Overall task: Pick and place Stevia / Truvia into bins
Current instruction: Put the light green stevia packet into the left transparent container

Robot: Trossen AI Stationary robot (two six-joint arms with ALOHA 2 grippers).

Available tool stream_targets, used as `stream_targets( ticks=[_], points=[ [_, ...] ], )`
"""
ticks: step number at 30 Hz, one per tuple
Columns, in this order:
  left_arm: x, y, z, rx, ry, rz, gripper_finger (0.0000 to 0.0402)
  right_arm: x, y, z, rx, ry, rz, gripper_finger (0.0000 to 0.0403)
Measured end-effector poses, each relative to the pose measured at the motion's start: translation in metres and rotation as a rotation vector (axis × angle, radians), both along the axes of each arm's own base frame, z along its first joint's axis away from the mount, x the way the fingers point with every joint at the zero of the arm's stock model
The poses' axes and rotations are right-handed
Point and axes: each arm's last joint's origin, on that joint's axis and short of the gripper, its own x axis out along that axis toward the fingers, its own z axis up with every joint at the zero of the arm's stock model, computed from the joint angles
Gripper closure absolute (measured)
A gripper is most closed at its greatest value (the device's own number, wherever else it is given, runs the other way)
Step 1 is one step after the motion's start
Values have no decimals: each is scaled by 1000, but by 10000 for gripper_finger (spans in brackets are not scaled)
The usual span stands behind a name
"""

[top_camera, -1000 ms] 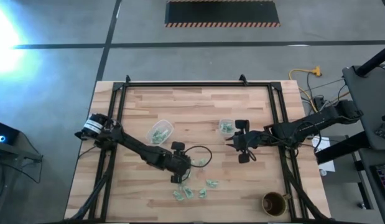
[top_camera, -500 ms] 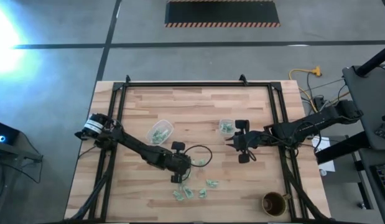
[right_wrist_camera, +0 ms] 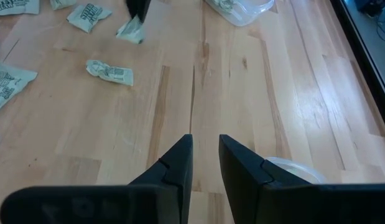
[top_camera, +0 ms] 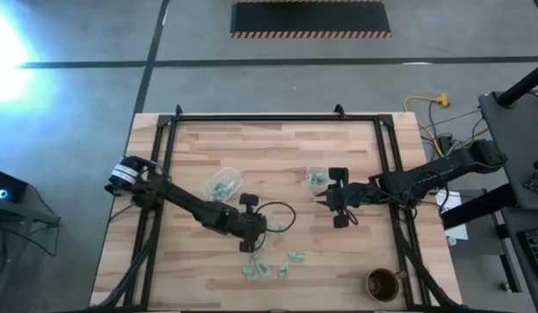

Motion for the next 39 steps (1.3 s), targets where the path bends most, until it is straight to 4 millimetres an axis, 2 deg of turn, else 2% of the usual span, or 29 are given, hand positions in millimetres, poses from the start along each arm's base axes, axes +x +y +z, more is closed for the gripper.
stream_targets(
  ticks=[5,10,15,21,25,33,39],
  points=[
    [-11,7,26,77,-38,39,399,0,0,0,1,-4,0,335],
    [-33,18,49,204,0,114,400,0,0,0,3,-7,-1,335],
    [-55,29,64,303,21,242,400,1,0,0,5,-11,-3,335],
    [-79,39,73,277,52,408,400,0,0,-1,4,-8,-3,335],
    [-90,43,65,257,76,494,400,0,0,-1,4,-8,-3,335],
    [-106,49,34,310,164,495,400,1,0,0,3,-28,2,335],
    [-110,50,29,290,152,538,400,1,0,-1,3,-28,2,335]
  ],
)
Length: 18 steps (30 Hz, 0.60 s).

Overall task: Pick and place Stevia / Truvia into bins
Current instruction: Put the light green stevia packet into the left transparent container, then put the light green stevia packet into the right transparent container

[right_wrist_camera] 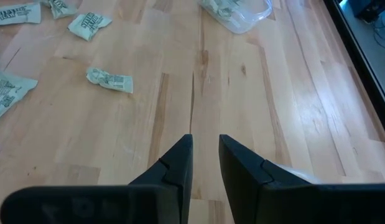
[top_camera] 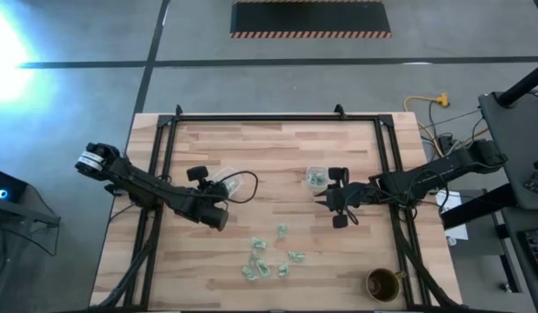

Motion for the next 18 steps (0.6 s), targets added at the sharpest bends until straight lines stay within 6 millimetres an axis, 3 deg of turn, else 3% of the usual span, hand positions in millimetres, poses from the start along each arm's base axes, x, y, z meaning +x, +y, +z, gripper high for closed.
stream_targets(
  ticks=[6,18],
  points=[
    [0,0,-1,-7,-10,8,388,0,0,0,0,1,0,335],
    [1,0,0,-8,-19,9,280,0,2,-1,62,6,30,335]
  ],
)
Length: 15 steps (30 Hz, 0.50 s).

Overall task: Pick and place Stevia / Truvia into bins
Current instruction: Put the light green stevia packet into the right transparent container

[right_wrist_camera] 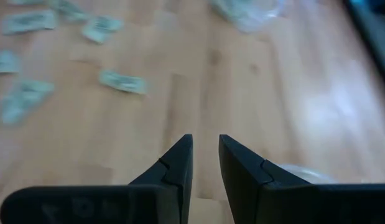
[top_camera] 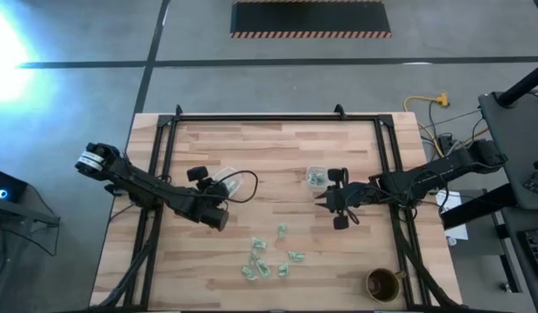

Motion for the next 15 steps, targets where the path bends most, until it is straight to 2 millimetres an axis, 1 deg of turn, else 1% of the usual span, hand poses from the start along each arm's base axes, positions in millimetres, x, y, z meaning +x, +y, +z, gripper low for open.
stream_targets(
  ticks=[5,9,12,15],
  points=[
    [0,0,0,1,2,-3,271,4,8,-1,108,-61,203,335],
    [0,0,0,0,0,-3,271,13,14,-9,122,-137,368,335],
    [0,0,0,0,0,-3,271,21,17,-16,107,-157,412,335],
    [0,0,0,0,0,-3,271,29,19,-27,110,-117,410,335]
  ],
)
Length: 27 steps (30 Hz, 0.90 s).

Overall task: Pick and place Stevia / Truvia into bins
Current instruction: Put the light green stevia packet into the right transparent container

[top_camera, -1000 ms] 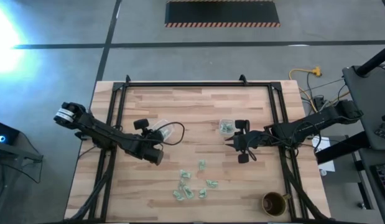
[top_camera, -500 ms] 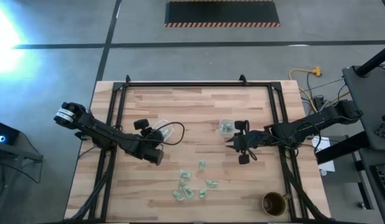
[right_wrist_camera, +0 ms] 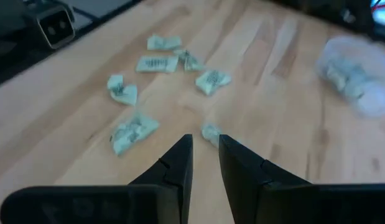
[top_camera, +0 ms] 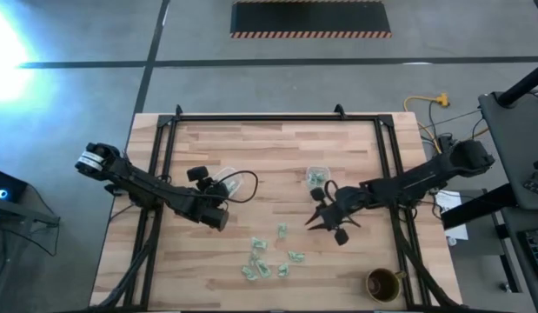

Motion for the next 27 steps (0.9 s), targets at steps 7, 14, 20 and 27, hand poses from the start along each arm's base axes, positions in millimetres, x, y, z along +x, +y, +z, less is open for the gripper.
stream_targets(
  ticks=[7,14,20,27],
  points=[
    [0,0,0,-5,-4,0,271,14,12,-32,124,201,51,335],
    [1,0,0,-9,-6,1,271,31,29,-51,128,254,78,335],
    [1,0,0,-10,-6,1,271,41,37,-51,142,259,80,335],
    [0,0,0,-11,-9,4,271,43,45,-58,165,300,70,304]
  ],
)
